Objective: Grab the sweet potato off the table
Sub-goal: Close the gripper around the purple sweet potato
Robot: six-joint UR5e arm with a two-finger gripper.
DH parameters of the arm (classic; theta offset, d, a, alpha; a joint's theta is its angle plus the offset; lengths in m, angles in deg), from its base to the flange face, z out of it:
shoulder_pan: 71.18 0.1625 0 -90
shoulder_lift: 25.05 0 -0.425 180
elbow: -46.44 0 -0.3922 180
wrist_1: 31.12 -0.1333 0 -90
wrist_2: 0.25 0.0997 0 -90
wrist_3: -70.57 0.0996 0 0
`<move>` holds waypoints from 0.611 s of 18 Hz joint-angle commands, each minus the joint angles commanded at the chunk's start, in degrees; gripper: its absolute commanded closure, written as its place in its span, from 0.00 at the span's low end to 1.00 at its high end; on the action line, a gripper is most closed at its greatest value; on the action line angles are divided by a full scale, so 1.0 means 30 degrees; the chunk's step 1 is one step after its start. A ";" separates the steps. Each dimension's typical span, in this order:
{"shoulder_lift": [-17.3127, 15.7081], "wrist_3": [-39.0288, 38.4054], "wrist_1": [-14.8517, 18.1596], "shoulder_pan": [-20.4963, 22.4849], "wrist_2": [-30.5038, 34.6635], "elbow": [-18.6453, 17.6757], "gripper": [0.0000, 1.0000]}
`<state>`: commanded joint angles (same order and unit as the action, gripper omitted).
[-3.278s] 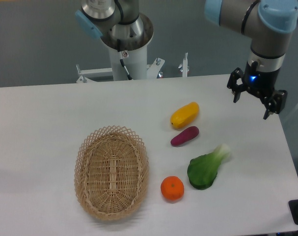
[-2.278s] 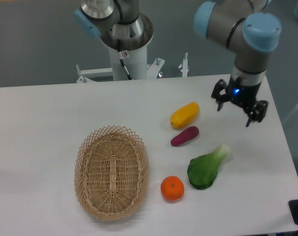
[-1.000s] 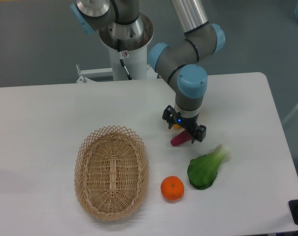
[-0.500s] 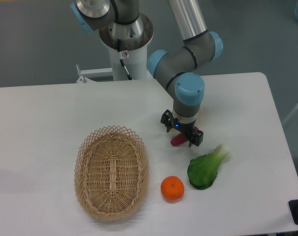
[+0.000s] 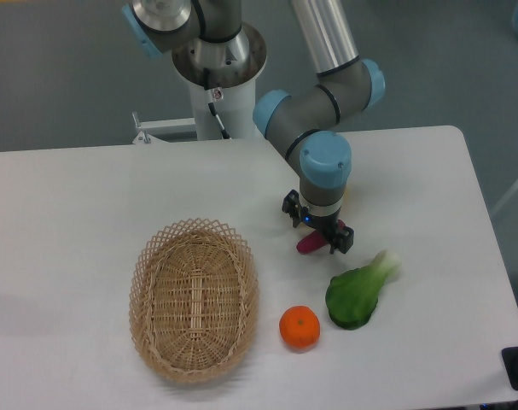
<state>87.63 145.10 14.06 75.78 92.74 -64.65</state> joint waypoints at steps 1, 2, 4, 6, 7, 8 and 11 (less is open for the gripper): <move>0.0000 0.0000 0.0000 0.0000 0.0000 0.0000 0.16; 0.0000 0.0000 0.0000 0.0000 0.0000 0.0029 0.23; 0.0000 0.0029 0.0000 0.0000 0.0000 0.0088 0.36; -0.0029 0.0058 0.0000 0.0000 0.0000 0.0146 0.50; -0.0029 0.0030 0.0000 0.0000 0.0000 0.0204 0.59; -0.0029 0.0058 0.0000 0.0000 0.0000 0.0234 0.63; -0.0175 0.0117 0.0000 0.0000 -0.0058 0.0351 0.67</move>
<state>87.10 145.45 14.06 75.78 92.56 -63.60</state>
